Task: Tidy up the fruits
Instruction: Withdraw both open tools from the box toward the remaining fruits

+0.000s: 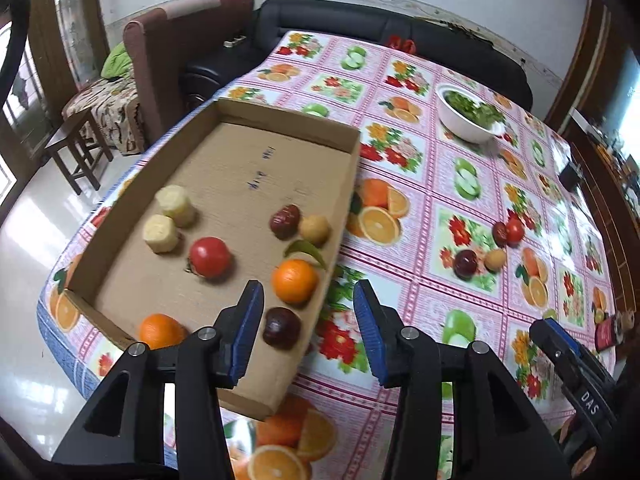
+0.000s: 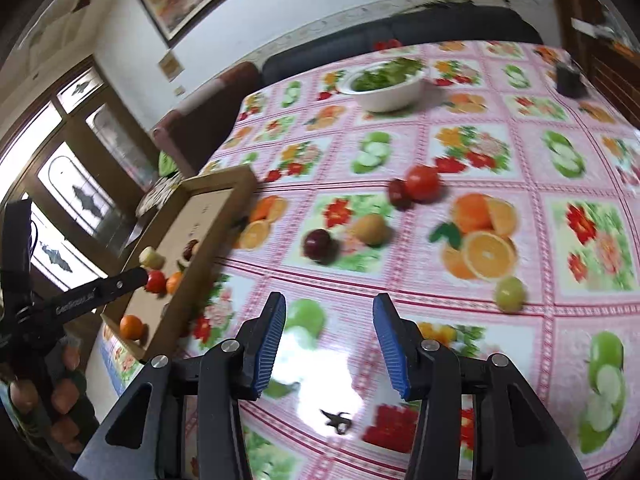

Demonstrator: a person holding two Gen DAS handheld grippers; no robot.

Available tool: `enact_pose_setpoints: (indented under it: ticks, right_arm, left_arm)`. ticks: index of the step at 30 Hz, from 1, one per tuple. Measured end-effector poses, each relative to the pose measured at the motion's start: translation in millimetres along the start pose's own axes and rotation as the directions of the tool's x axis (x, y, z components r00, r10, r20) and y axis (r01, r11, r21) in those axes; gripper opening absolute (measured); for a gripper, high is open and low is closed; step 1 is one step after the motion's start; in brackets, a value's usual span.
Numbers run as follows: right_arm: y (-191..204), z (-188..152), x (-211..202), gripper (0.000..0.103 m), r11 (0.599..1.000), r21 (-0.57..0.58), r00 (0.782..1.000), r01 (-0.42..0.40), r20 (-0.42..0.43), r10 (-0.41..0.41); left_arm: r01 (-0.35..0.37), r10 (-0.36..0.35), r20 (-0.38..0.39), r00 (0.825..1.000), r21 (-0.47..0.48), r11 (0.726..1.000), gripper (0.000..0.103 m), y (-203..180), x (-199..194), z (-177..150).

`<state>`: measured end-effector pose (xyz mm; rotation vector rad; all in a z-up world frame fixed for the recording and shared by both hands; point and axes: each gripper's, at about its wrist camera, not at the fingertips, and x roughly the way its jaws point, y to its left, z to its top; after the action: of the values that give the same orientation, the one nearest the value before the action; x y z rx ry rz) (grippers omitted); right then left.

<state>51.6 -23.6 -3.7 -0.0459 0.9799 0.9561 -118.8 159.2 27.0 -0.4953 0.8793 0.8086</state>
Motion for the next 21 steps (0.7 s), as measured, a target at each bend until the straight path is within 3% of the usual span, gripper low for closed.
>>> enact_pose_setpoints:
  ticks: [21]
  right_arm:
    - [-54,-6,-7,0.048,0.993,0.099,0.998,0.056,0.012,-0.058]
  left_arm:
    - [0.089,-0.076,-0.109,0.991,0.123,0.988,0.045,-56,25,-21]
